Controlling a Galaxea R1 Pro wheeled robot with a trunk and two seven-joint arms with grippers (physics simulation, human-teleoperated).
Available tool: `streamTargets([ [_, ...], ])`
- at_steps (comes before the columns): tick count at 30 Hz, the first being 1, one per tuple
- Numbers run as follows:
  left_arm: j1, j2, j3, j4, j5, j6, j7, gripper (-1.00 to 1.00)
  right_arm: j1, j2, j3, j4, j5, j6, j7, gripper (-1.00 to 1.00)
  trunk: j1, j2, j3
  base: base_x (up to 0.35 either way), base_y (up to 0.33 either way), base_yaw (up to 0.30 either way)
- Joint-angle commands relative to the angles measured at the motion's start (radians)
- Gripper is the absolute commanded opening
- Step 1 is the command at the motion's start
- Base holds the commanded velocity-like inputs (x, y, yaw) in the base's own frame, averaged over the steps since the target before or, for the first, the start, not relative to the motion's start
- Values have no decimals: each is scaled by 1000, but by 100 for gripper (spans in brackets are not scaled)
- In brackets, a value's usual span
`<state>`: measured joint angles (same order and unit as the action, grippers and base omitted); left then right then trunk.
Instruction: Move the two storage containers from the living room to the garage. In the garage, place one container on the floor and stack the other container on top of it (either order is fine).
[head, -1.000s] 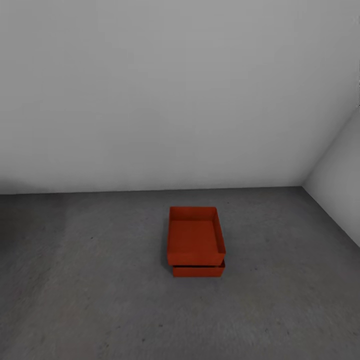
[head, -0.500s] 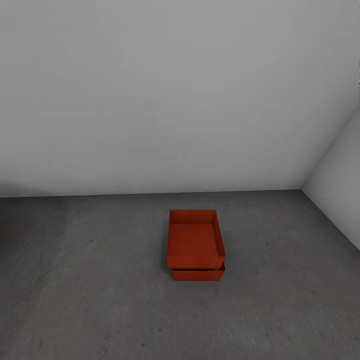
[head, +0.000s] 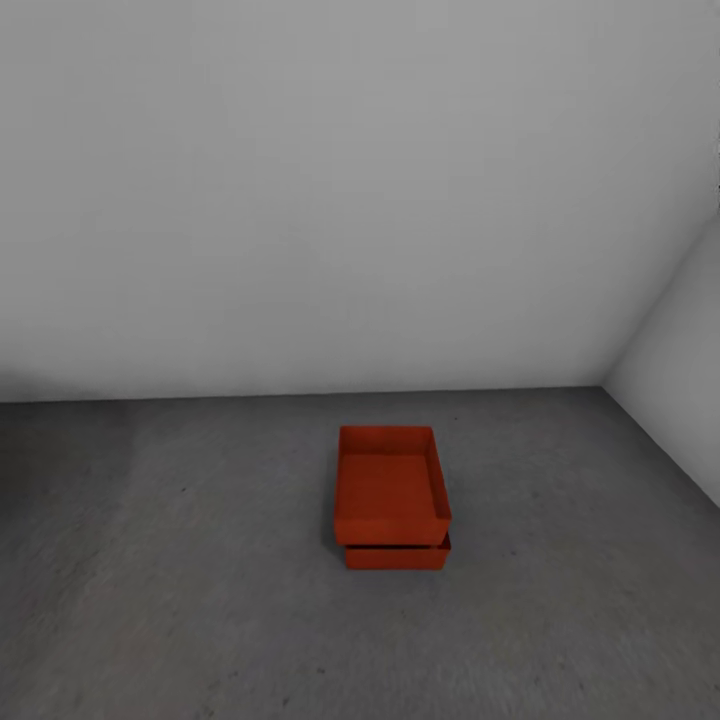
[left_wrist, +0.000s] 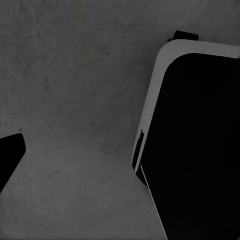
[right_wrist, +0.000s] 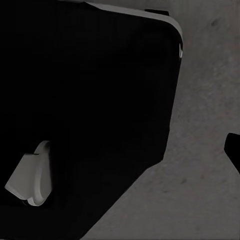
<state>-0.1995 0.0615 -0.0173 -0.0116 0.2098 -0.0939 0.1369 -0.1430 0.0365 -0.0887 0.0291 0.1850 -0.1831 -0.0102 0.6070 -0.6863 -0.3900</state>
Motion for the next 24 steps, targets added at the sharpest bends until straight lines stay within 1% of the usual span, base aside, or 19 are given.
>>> streamTargets([
  [1,-1,0,-2,1,7,-3,1,100,-1,0,-9,3,9,-6,-1,100,0,-1,1,0,0,0],
  [24,-1,0,-2,1,7,-4,1,100,-1,2,-14,-6,7,6,0,100,0,-1,38,0,0,0],
])
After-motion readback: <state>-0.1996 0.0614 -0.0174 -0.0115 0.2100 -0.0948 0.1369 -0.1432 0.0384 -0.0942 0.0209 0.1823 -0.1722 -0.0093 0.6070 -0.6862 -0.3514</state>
